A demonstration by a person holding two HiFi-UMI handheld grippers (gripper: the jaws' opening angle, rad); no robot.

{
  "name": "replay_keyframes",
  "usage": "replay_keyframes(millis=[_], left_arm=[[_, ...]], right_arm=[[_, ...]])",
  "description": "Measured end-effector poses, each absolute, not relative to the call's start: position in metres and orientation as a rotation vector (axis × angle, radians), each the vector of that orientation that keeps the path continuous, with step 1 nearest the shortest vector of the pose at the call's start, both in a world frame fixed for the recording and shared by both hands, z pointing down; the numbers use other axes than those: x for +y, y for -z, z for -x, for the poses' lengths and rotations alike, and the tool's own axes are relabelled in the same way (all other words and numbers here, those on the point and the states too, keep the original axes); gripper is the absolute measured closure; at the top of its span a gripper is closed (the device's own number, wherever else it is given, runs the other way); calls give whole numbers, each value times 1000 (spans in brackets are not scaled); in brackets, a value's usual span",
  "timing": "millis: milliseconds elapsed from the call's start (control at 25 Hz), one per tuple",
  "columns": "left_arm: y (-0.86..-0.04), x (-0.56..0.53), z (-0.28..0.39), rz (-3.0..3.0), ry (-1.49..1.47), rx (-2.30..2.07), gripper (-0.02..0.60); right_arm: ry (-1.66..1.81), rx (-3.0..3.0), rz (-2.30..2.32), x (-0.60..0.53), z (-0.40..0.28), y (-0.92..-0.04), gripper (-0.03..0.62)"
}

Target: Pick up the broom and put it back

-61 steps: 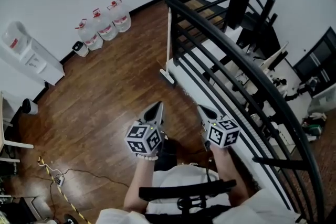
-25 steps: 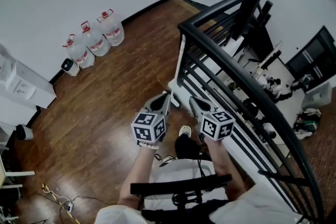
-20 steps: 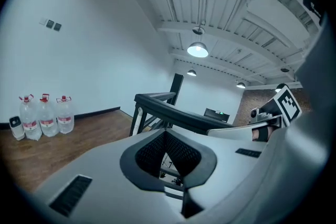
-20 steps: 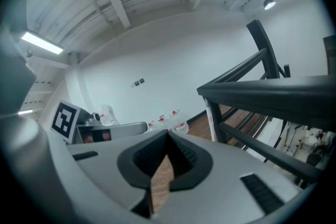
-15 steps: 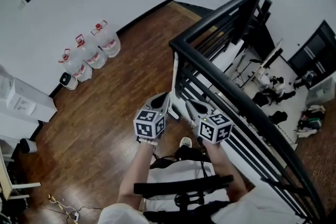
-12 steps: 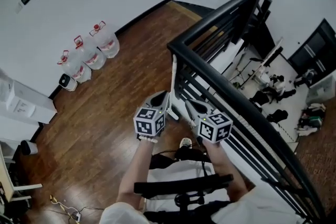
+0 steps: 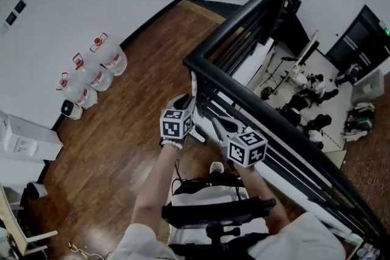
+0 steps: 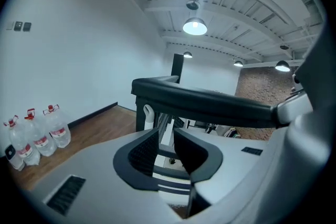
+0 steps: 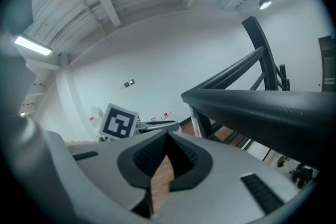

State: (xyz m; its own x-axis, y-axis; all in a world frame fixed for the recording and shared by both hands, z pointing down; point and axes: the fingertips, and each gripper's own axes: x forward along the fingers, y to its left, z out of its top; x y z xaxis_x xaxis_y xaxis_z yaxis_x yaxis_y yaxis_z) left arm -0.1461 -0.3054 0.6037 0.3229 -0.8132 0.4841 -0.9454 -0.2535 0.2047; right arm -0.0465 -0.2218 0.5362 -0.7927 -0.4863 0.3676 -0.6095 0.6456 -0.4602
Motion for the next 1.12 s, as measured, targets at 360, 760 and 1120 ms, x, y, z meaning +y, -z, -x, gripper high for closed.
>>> replay_keyframes(millis=[360, 760, 1120], left_arm=[[-656, -365, 153, -2121, -506, -1523, 413], [-691, -389, 150, -2126, -578, -1501, 414], [-689, -387, 145, -2142, -587, -1515, 479]], right_arm=[[-824, -2604, -930, -232, 45, -547, 583], [-805, -2566, -972, -243, 29, -554, 583], [-789, -2571, -982, -254, 17, -547, 583]])
